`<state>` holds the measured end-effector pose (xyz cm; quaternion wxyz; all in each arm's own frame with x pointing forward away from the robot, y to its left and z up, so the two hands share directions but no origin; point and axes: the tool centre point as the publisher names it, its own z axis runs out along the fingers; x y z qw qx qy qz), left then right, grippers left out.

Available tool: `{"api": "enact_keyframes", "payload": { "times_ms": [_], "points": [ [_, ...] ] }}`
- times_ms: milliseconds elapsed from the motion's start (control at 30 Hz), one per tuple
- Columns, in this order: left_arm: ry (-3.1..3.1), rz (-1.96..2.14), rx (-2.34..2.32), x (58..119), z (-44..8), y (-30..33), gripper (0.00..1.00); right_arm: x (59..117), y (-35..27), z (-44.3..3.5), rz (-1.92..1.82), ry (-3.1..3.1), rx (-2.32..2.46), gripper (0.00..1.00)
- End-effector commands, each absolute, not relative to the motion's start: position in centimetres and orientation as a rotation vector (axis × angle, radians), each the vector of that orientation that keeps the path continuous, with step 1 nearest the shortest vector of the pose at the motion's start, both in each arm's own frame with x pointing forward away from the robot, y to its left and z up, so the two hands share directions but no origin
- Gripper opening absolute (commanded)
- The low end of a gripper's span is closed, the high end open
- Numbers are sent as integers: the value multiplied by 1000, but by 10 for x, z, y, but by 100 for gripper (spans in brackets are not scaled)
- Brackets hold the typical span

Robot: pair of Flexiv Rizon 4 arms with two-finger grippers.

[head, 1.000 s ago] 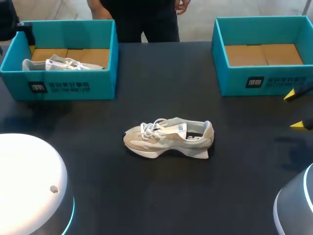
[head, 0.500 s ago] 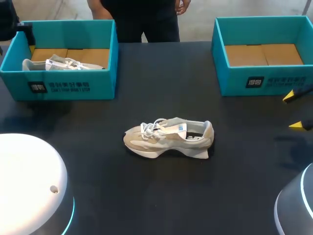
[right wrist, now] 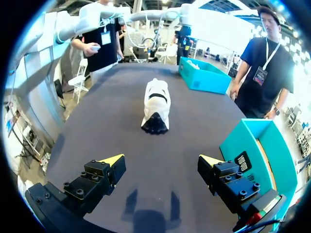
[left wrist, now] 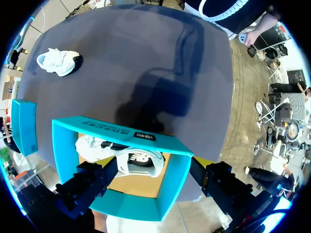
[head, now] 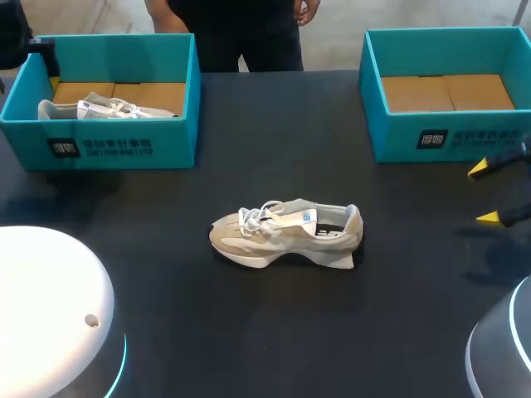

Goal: Take the shoe out of the shoebox, open the shoe tongue, remove and reinsert the insole, then place the shoe into the shoebox

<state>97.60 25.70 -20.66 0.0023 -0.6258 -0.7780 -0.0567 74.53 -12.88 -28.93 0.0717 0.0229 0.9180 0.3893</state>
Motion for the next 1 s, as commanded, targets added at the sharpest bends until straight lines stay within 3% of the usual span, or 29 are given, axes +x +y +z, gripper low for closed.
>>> {"api": "enact_keyframes", "payload": {
  "times_ms": [33,1000],
  "points": [
    [-2439,-182,-1964,975,-207,257,100,750,-121,-299,1186,2746,82,100],
    [-2439,-182,-1964,975,-207,257,100,757,-58,-369,1337,2686,55,100]
  ]
}}
